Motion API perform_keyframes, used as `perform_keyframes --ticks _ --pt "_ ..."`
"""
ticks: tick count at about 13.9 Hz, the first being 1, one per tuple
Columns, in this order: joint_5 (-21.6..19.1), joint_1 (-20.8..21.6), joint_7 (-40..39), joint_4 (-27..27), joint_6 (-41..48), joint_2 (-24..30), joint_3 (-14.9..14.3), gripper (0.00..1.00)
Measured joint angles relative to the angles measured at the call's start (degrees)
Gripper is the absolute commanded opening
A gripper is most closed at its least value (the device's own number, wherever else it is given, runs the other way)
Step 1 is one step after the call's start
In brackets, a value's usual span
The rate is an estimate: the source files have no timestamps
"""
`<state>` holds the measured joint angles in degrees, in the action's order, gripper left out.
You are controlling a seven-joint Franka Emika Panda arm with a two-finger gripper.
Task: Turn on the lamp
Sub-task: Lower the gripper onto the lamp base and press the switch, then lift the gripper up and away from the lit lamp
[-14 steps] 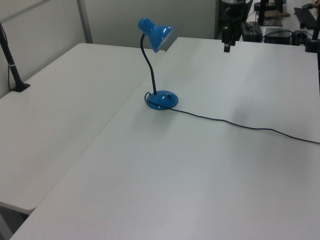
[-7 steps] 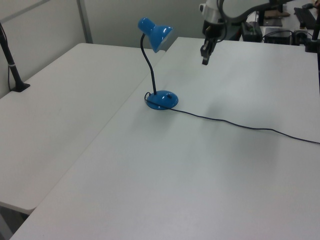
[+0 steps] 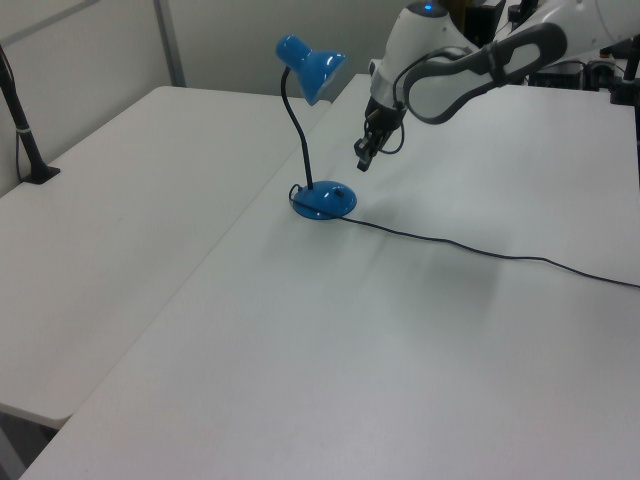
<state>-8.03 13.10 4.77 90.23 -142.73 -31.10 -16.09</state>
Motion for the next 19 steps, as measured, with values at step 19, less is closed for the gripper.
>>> perform_keyframes --ticks 19 --pt "0.02 1.48 6.82 -6.95 -9.57 -10.38 0.03 0.0"
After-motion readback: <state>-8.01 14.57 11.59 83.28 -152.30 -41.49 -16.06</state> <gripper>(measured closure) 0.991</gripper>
